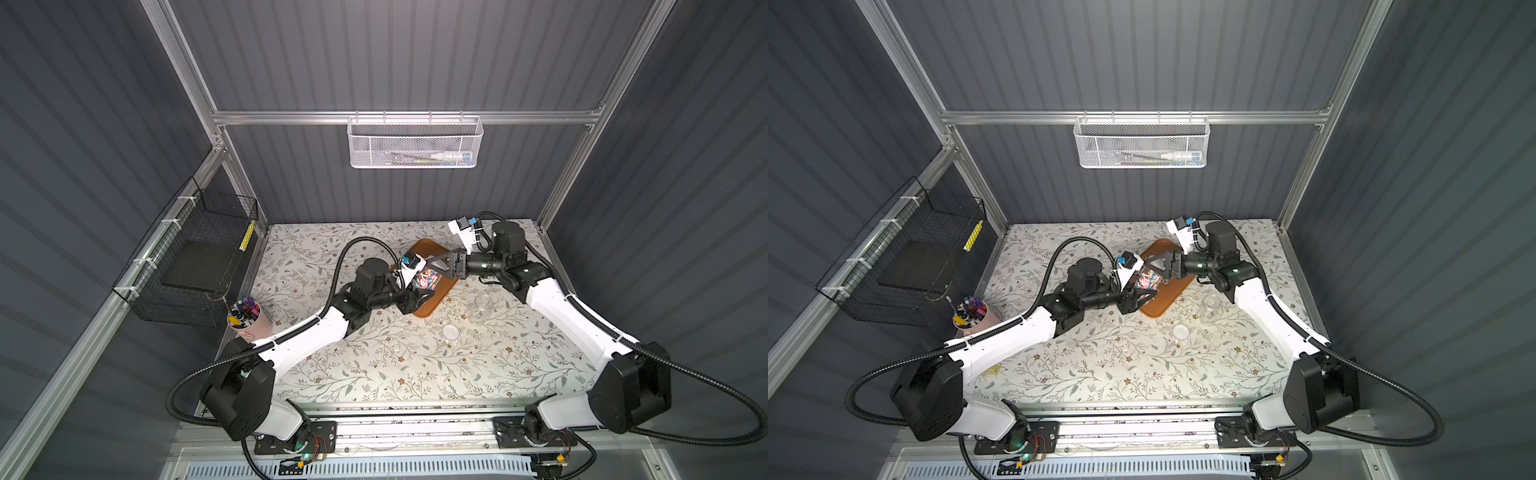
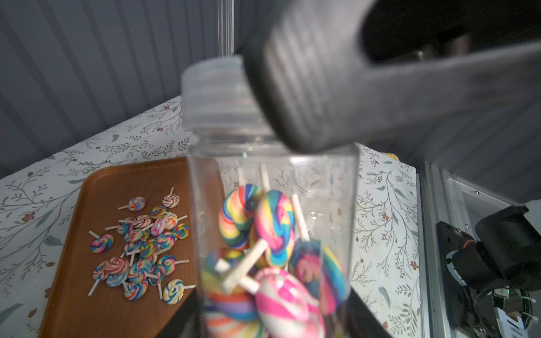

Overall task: Pour the candies out of the jar
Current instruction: Unscrew the lid from the jar.

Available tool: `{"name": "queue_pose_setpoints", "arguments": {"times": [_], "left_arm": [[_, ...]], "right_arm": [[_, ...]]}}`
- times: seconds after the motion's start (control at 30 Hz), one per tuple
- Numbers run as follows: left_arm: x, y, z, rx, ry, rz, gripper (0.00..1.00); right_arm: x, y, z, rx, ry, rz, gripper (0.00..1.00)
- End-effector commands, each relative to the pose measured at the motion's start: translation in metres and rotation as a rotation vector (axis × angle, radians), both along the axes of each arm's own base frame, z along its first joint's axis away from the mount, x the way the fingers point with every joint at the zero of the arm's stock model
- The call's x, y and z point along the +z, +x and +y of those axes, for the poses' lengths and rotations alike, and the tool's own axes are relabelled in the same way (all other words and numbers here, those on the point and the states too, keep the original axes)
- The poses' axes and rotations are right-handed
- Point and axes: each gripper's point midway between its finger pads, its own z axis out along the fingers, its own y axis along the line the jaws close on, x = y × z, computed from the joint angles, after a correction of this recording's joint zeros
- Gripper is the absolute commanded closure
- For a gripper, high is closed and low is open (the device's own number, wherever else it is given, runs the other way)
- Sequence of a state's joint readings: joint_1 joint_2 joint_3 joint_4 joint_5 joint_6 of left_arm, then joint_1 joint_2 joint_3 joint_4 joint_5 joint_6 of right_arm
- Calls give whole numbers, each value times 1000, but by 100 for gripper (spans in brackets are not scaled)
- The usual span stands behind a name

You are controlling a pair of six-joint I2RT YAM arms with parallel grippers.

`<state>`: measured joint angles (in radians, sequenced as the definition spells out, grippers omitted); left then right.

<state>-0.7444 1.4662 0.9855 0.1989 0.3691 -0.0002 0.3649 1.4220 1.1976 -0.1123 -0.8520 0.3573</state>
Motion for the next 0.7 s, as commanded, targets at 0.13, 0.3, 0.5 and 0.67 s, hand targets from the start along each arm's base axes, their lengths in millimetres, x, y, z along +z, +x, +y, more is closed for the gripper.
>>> {"name": "queue_pose_setpoints", "arguments": {"times": [0.13, 0.3, 0.5, 0.67], "left_arm": [[-13, 20, 10, 141, 98, -45, 100], [-17, 24, 12, 175, 127, -56, 100], [-16, 25, 12, 185, 140, -68, 100], [-16, 25, 12, 188, 141, -73, 100]], "right_arm": [[-6, 15, -13, -213, -48, 96, 16], [-21, 18, -16, -298, -98, 148, 22], [-32, 17, -12, -312, -163, 179, 24], [-36, 18, -9, -309, -164, 203, 27]]}}
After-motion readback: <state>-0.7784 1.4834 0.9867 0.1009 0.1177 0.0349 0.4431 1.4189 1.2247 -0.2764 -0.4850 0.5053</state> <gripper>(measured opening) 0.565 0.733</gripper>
